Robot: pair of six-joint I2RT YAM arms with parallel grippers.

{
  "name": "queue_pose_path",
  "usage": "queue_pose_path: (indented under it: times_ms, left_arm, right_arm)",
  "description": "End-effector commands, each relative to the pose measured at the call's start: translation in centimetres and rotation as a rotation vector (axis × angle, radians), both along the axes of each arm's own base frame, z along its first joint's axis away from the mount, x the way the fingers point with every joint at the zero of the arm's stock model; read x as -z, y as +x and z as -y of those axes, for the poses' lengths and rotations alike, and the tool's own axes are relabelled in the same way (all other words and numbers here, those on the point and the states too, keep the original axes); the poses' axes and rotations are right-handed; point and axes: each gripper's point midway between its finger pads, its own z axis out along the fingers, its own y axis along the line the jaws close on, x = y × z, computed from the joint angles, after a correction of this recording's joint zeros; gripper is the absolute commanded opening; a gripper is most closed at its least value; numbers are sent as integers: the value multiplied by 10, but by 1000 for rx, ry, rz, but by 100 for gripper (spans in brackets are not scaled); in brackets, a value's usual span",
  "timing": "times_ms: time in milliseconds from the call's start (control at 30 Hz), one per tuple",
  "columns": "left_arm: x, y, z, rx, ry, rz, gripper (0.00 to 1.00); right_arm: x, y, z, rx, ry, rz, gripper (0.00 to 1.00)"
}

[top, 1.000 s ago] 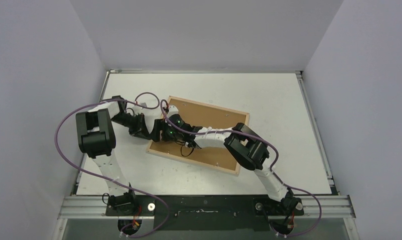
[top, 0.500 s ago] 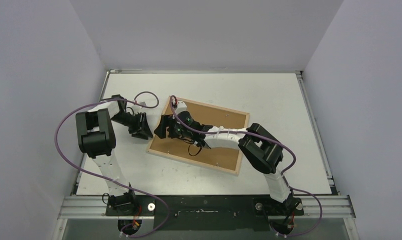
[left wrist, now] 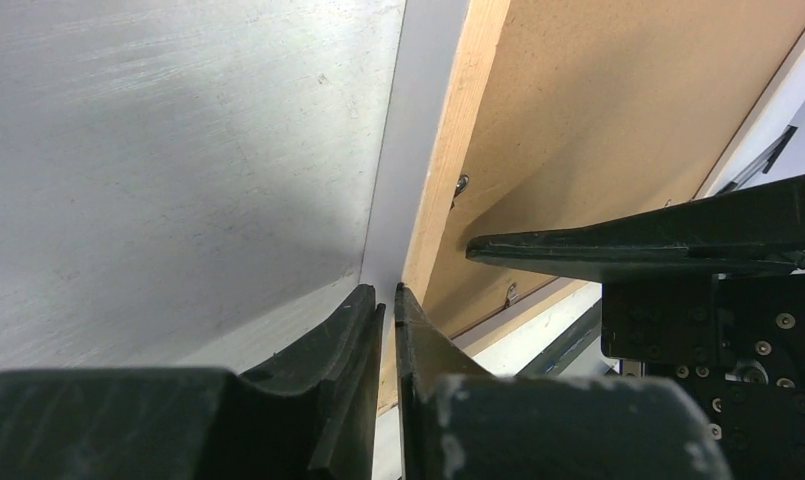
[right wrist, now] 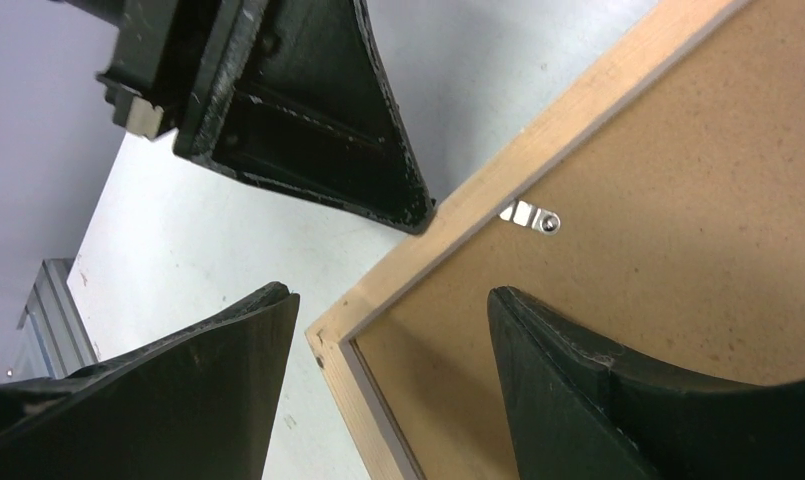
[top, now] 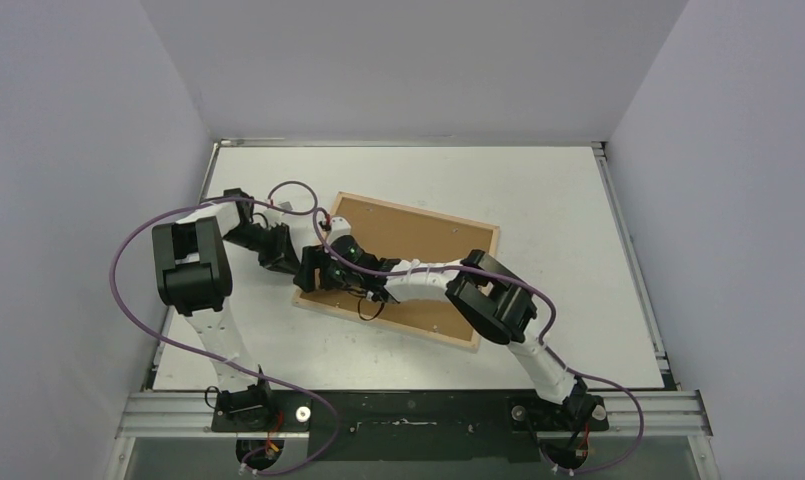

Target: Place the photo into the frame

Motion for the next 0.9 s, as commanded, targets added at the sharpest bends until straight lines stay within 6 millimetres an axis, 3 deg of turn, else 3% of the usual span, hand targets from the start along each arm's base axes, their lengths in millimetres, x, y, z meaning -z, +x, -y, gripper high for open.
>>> queue_pose_path:
  times_ms: [0,300,867]
  left_arm:
    - [12,4,-1,7,-2,10,8]
    - [17,1,-1,15,-8,-5,3]
    - [18,-3,3,26,-29,-12,0]
  right_arm:
    - [-17,13,-16,16,48,31,71]
    - [5,21,-18,49,16,10,71]
    - [18,34,-16,101,-47,47,70]
